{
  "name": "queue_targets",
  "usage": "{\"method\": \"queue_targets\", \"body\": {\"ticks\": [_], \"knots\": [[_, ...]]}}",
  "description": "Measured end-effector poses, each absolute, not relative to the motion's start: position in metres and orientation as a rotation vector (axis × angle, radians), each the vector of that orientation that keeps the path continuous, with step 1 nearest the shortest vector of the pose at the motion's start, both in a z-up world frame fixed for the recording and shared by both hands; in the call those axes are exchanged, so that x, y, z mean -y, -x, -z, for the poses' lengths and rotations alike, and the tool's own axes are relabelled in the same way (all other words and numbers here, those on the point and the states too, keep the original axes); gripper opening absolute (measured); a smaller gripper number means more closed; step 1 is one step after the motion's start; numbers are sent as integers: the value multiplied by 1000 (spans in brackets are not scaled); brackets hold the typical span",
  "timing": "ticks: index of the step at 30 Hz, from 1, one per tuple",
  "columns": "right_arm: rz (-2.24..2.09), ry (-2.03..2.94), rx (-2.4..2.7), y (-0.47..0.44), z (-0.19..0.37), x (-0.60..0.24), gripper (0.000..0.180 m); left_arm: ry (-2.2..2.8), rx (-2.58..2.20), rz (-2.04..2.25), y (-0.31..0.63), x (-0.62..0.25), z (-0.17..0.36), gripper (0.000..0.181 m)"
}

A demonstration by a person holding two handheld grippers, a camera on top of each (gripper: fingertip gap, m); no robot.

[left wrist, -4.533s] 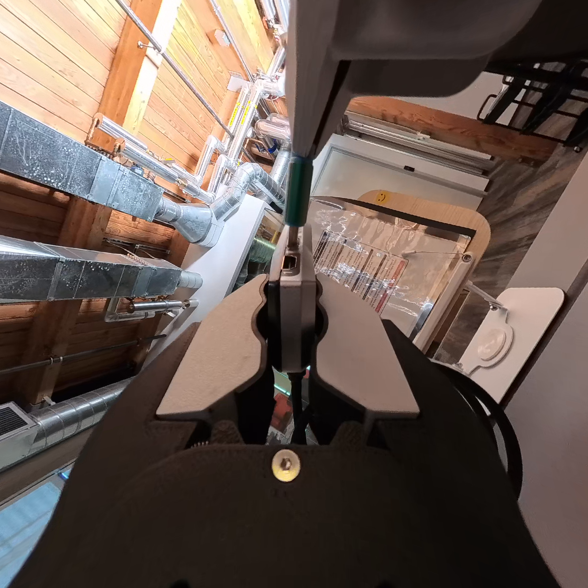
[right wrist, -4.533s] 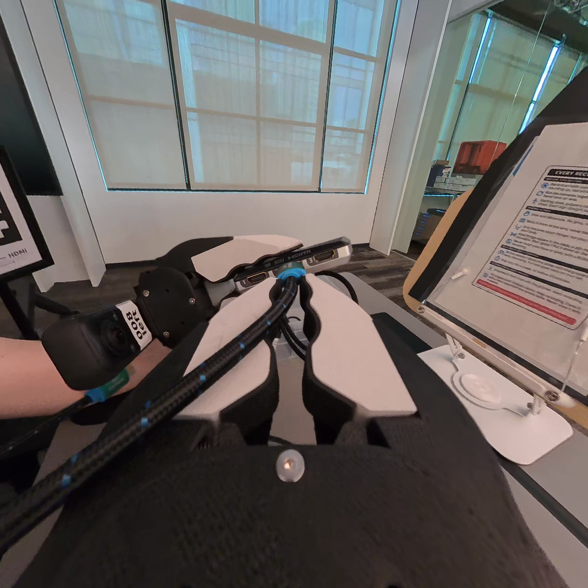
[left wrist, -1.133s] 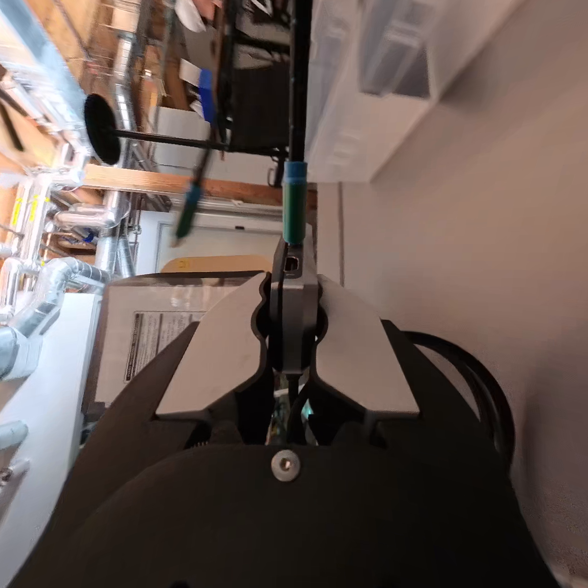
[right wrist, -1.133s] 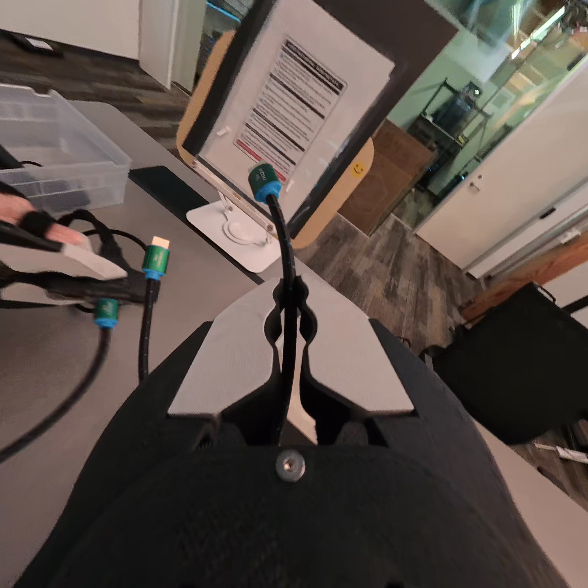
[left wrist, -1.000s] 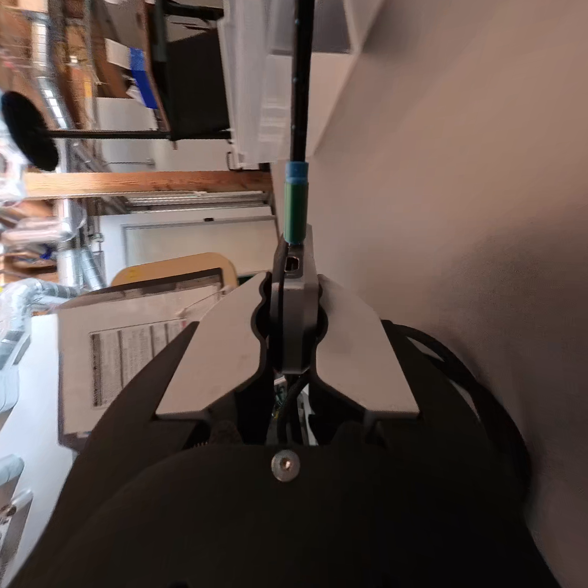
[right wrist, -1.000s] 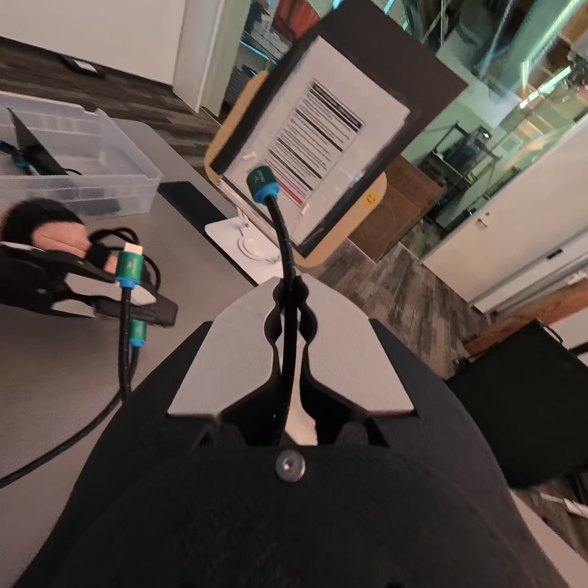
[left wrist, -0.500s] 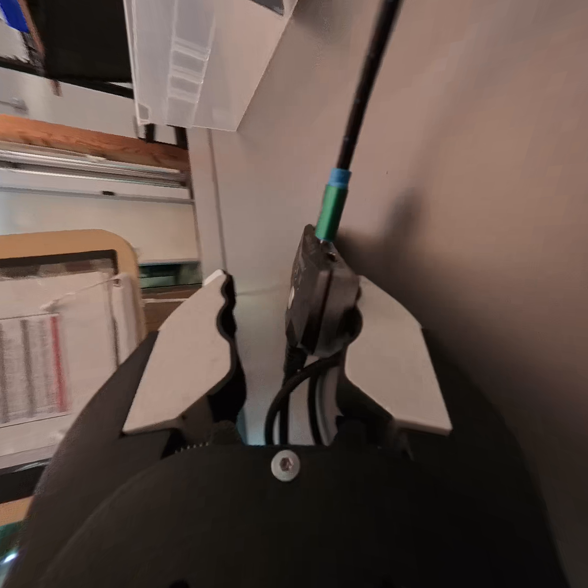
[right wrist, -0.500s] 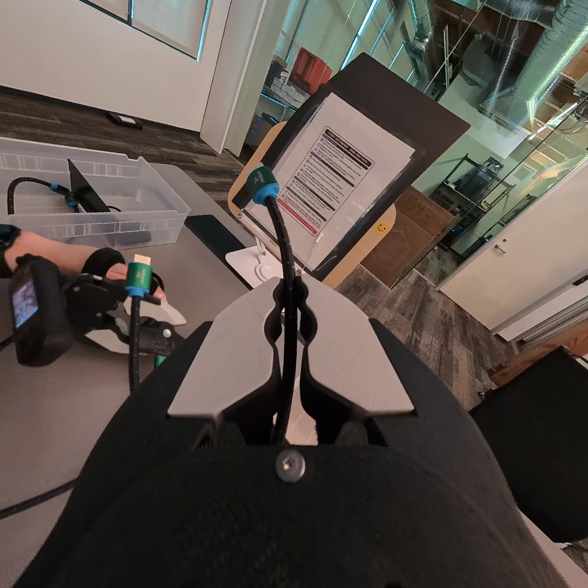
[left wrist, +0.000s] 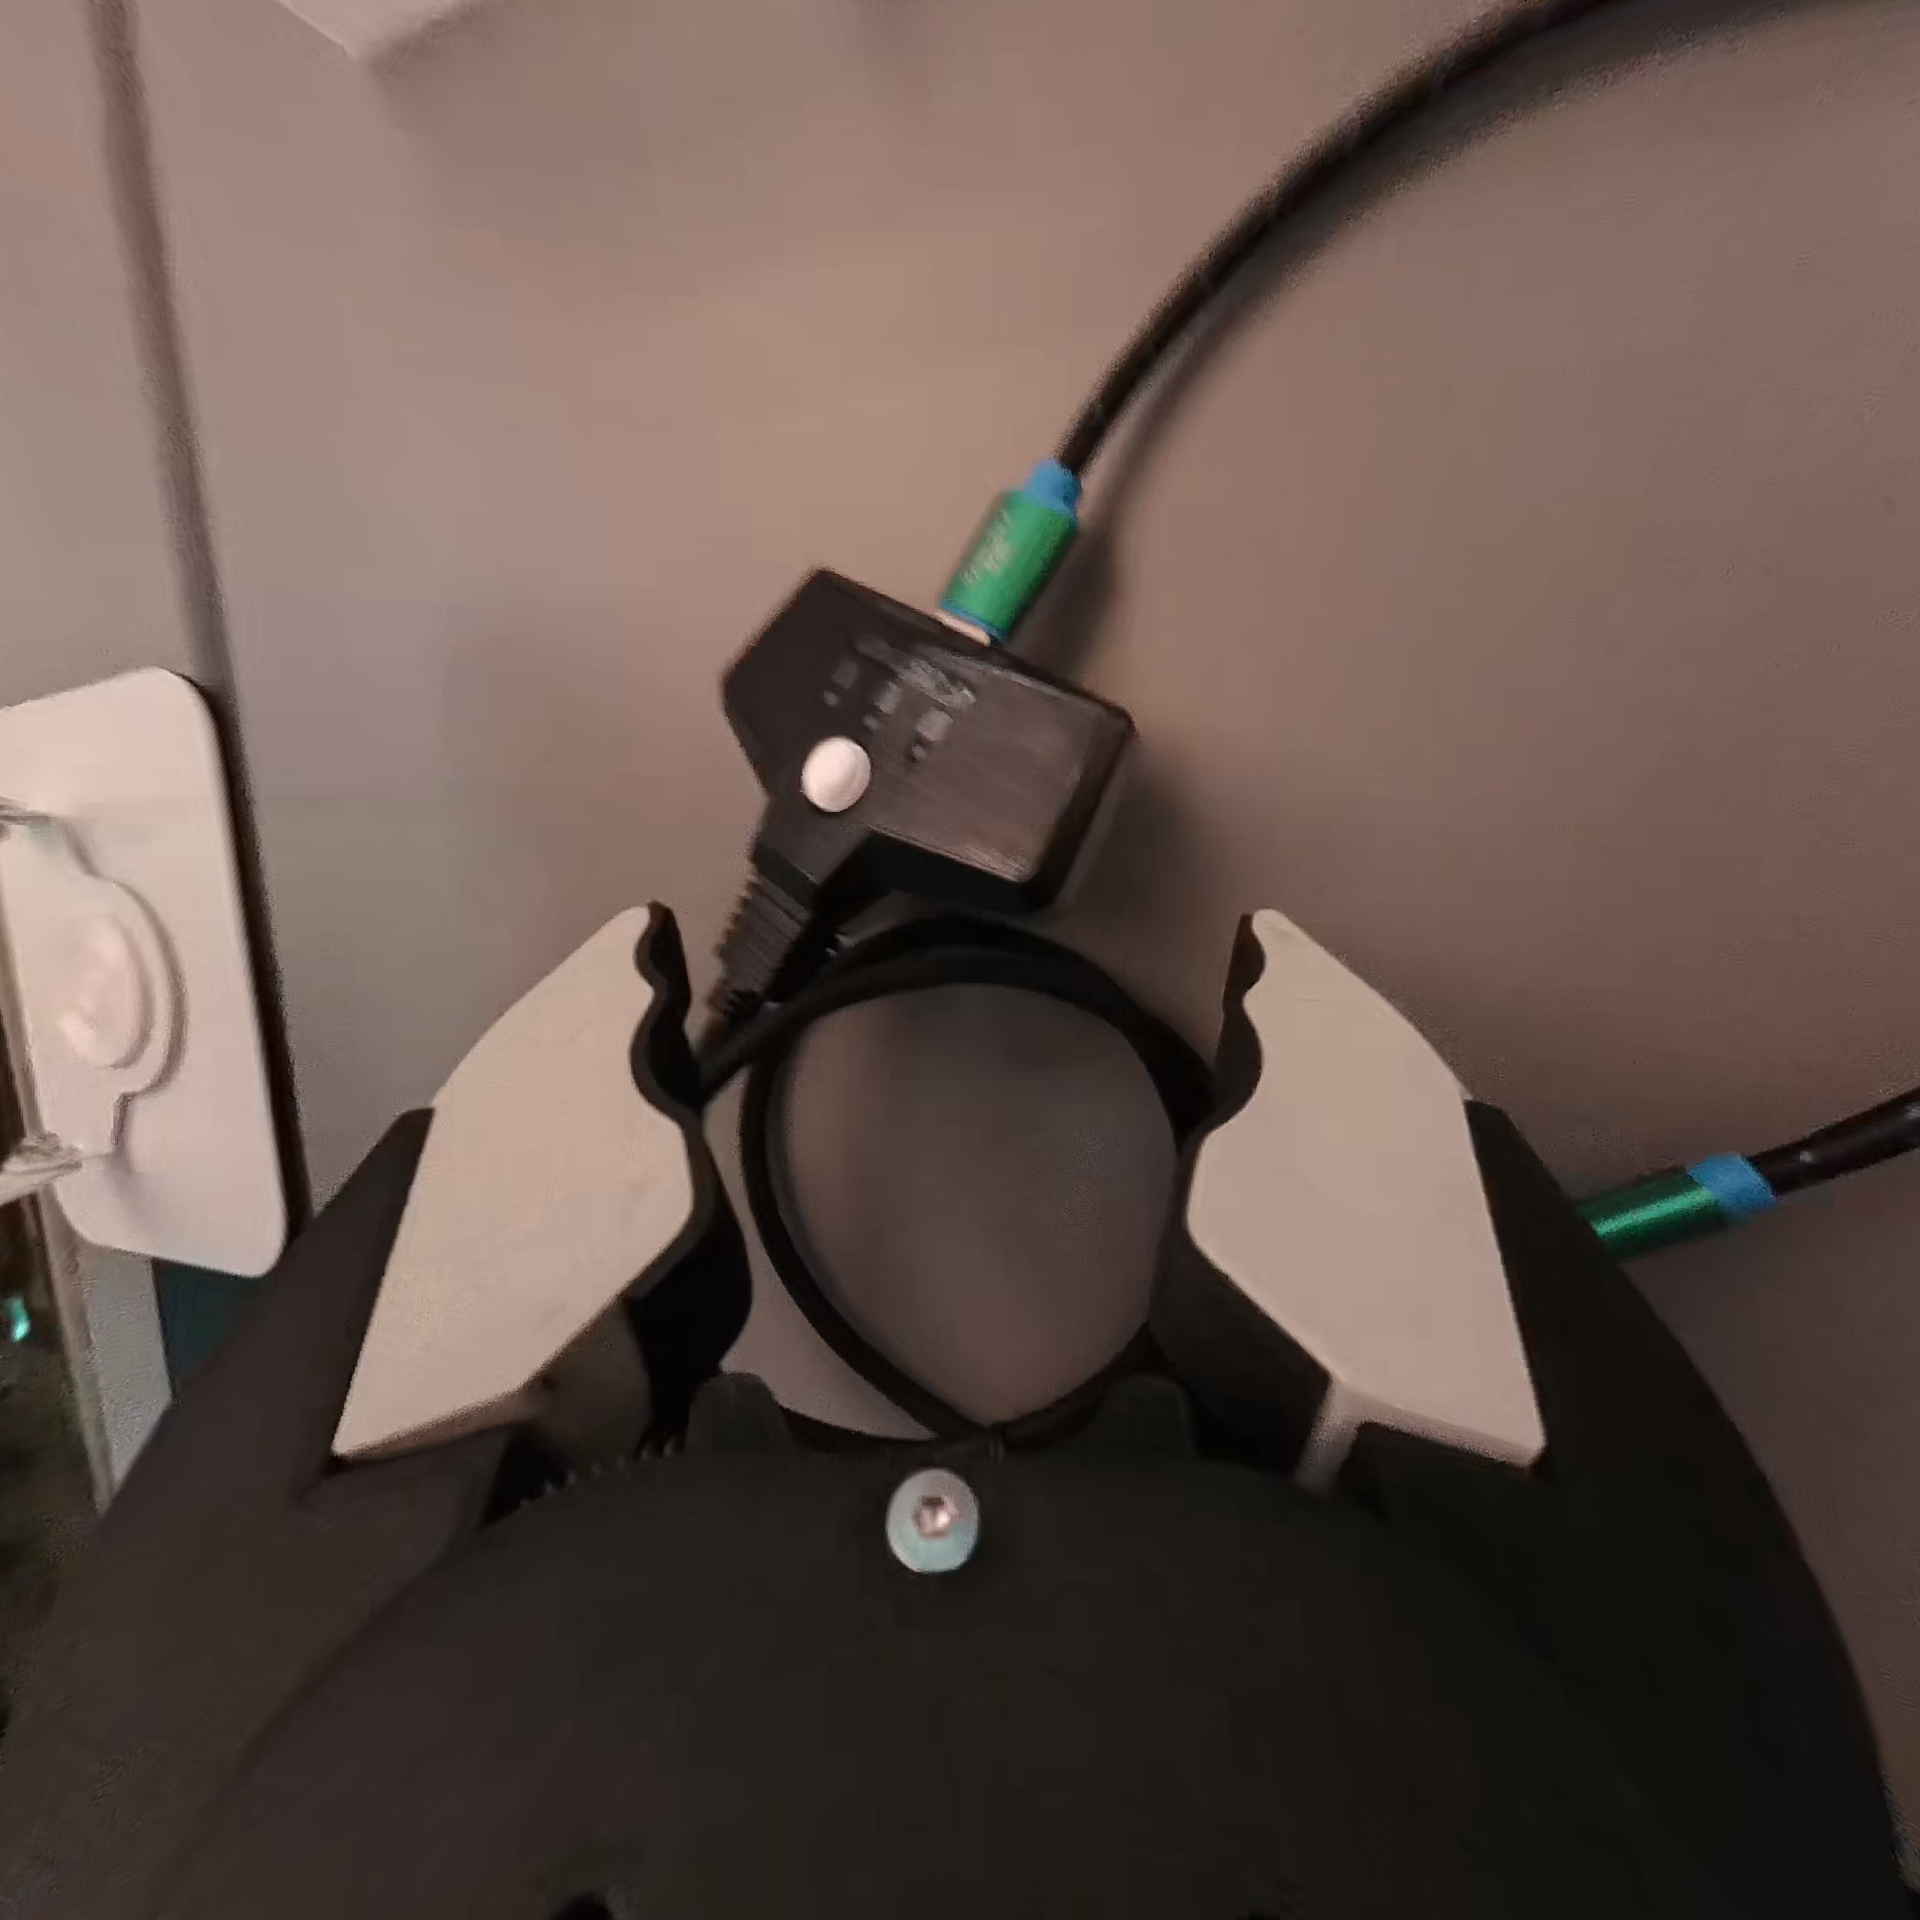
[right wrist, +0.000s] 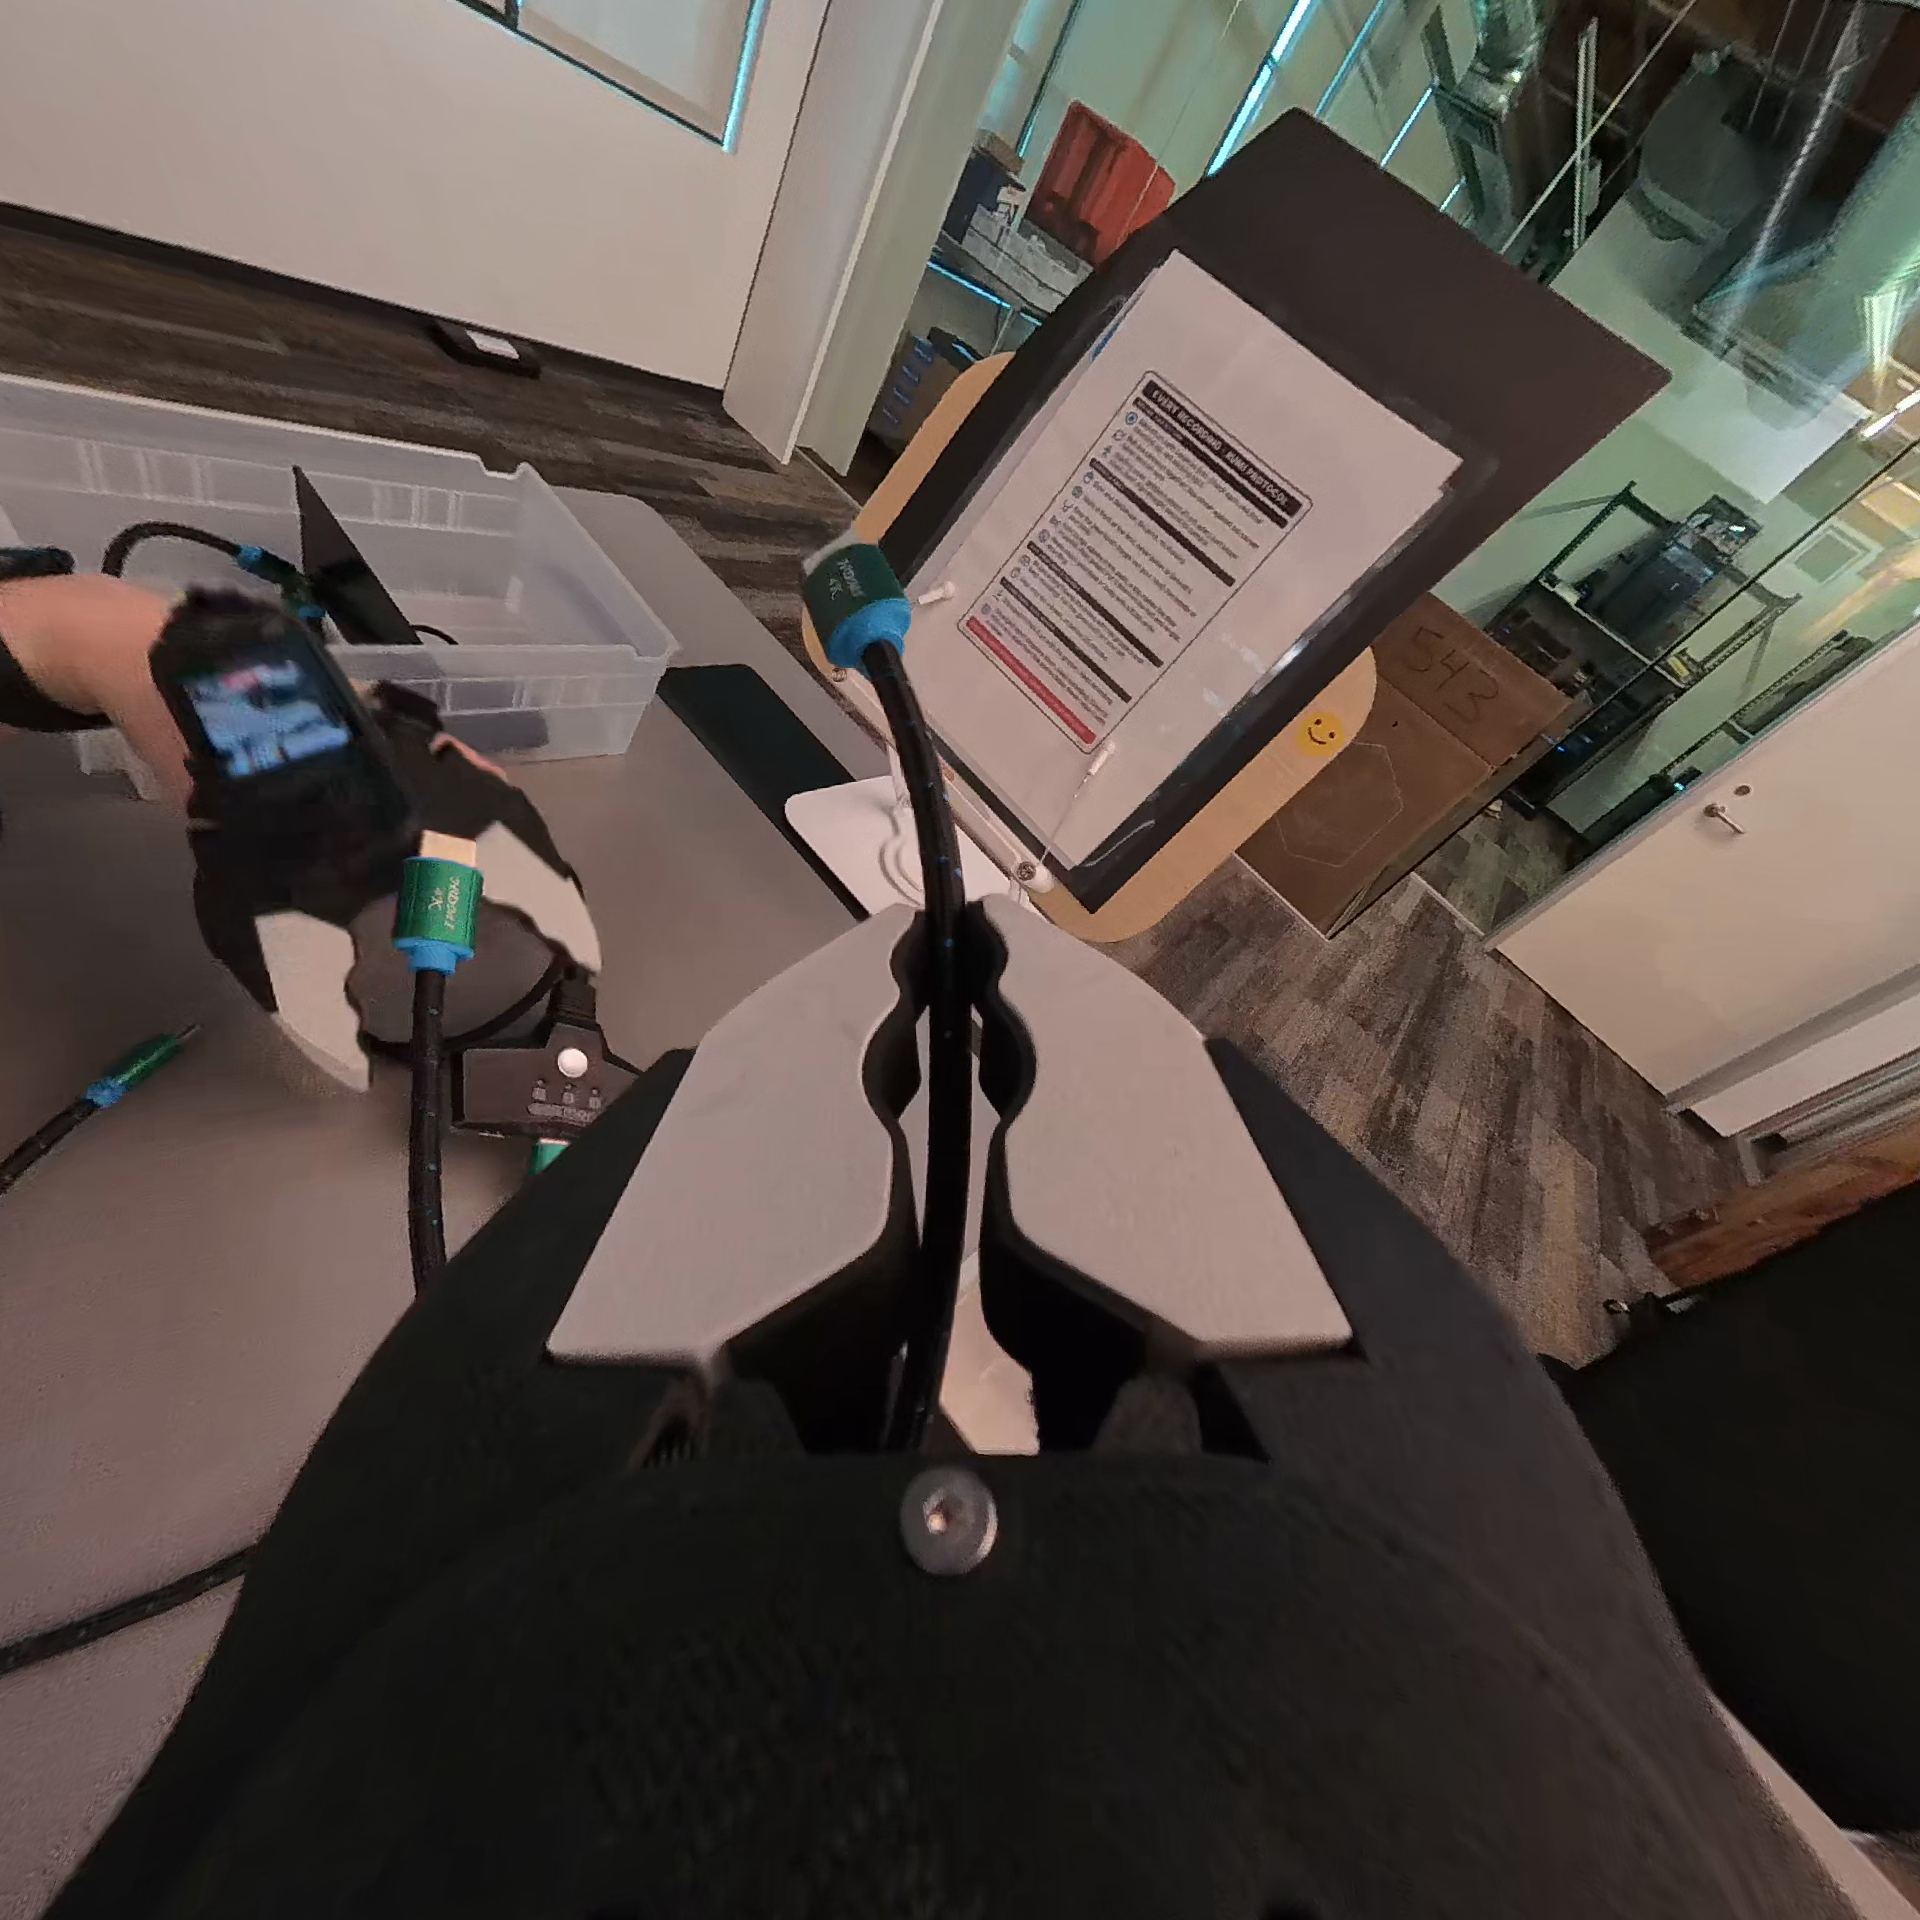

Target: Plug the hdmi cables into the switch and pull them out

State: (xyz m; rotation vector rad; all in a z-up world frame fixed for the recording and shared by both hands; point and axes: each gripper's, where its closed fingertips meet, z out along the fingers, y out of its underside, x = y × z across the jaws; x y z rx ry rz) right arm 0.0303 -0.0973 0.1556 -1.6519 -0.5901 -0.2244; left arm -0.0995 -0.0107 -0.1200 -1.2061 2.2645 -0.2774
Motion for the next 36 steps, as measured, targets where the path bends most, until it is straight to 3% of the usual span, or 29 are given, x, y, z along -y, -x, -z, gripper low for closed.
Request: {"method": "queue_targets", "body": {"ticks": [9,15,22,29,32,36], "knots": [[307,1674,684,-20,-145,90,7,1076,-1832,896,93,28,-2,90],[389,1605,891,30,-133,73,7,951,-1307,1556,117,39,-116,60],[486,1487,990,66,-127,56,7,1130,-1203,1796,115,34,-125,36],[507,1420,1060,80,-122,54,7,970,-1309,1956,131,49,-132,18],[391,1359,1141,92,-121,67,13,964,-1399,1889,137,55,-132,13],[78,910,1151,121,-167,129,21,992,-1495,1874,142,65,-130,11]]}}
